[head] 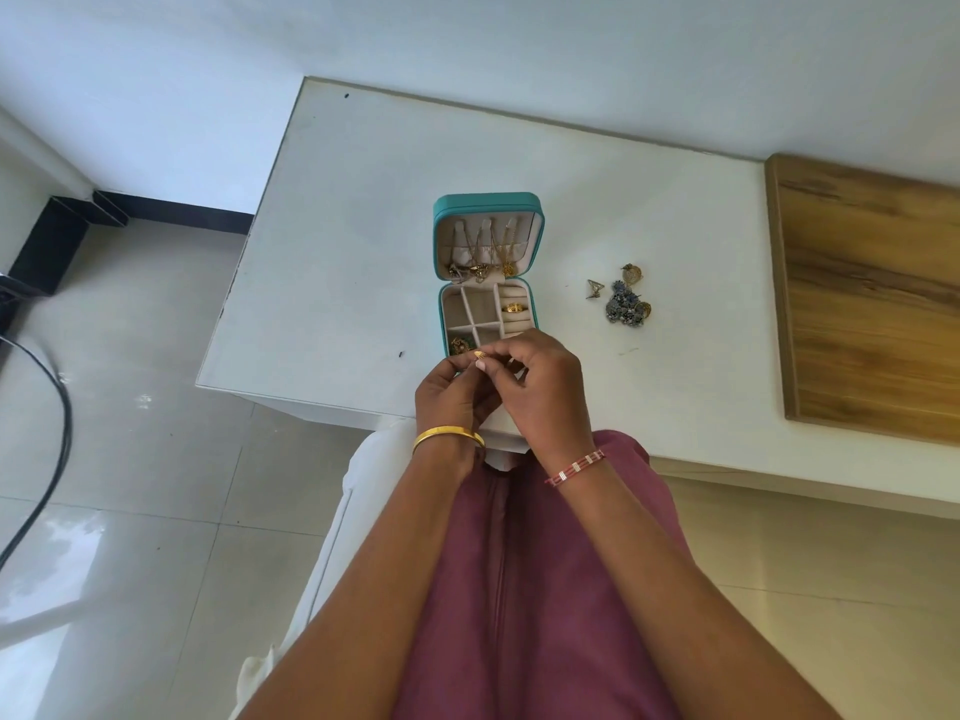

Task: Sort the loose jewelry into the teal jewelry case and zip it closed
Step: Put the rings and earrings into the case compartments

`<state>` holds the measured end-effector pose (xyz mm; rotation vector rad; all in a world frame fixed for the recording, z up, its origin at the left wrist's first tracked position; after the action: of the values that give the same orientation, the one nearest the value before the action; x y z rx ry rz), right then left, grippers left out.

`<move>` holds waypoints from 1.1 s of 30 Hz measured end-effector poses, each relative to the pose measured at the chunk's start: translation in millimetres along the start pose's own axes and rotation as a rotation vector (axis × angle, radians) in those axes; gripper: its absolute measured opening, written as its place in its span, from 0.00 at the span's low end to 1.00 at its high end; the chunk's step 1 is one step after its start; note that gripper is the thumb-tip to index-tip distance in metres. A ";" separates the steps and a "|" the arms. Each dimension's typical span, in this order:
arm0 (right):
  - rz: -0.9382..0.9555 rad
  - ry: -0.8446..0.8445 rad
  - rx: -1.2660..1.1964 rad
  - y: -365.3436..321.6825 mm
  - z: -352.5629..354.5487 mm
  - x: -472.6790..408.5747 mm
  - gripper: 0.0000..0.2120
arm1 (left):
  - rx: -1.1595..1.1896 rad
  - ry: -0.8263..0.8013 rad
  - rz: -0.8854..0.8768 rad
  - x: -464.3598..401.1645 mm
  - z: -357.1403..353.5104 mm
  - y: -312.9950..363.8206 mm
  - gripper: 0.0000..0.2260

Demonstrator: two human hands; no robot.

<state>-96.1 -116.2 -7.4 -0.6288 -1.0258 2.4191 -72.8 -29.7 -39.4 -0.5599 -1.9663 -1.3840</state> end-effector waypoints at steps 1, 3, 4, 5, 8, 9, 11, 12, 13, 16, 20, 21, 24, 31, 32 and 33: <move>0.010 0.010 0.004 0.8 0.5 -0.4 0.06 | -0.005 -0.007 0.001 0.2 -0.3 -0.2 0.08; 0.017 0.025 0.006 3.1 1.4 -1.5 0.06 | 0.000 -0.026 0.003 0.5 -1.6 -0.1 0.08; 0.004 0.029 -0.004 4.5 1.9 -2.4 0.06 | 0.009 -0.035 0.006 0.3 -2.4 -0.2 0.07; -0.024 0.034 -0.026 6.3 2.7 -4.1 0.06 | 0.023 -0.044 0.013 0.1 -3.0 0.2 0.06; -0.101 0.072 -0.071 13.0 8.0 -14.9 0.06 | 0.066 -0.055 0.048 -1.3 -3.3 -0.1 0.04; -0.098 0.089 -0.061 16.0 10.1 -20.1 0.06 | 0.066 -0.045 0.057 -2.3 -2.5 -0.9 0.04; -0.056 0.100 -0.002 22.6 12.1 -31.8 0.06 | 0.058 -0.014 0.065 -4.4 -0.6 -2.1 0.05; -0.026 0.089 0.041 26.0 11.5 -37.2 0.06 | 0.053 -0.001 0.065 -5.3 0.0 -2.4 0.06; 0.004 0.066 0.087 29.1 10.0 -41.9 0.06 | 0.047 0.008 0.064 -5.8 0.3 -2.6 0.06; 0.104 -0.026 0.216 34.0 3.5 -49.9 0.07 | 0.035 0.028 0.064 -6.3 0.3 -3.5 0.07; 0.262 -0.102 0.336 31.5 -0.7 -52.1 0.07 | 0.037 0.037 0.067 -7.3 0.4 -3.5 0.08; 0.283 -0.113 0.363 31.6 -1.1 -52.6 0.07 | 0.037 0.040 0.069 -7.4 0.3 -3.8 0.08; 0.332 -0.130 0.447 31.0 -4.1 -55.2 0.05 | 0.041 0.044 0.075 -7.5 0.1 -4.2 0.08; 0.396 -0.086 0.449 28.6 -7.5 -54.5 0.04 | 0.040 0.049 0.084 -7.8 -0.1 -4.2 0.07; 0.393 -0.073 0.440 28.1 -6.9 -54.6 0.03 | 0.041 0.049 0.085 -7.8 -0.1 -4.1 0.07; 0.397 -0.063 0.435 27.8 -6.8 -54.2 0.04 | 0.041 0.049 0.086 -7.6 -0.2 -4.0 0.07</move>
<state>-54.7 -159.8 -19.6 -0.6473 -0.3881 2.8952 -70.2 -31.0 -47.5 -0.5790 -1.9047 -1.2904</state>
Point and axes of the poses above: each hand's wrist, its own x-axis away from the middle knuckle, its own z-axis out of the back of the hand, y = z × x, the point moved 3 cm from there along -x, towards the middle knuckle, and after that the axes turned 13 degrees about y, right-handed, at the moved point
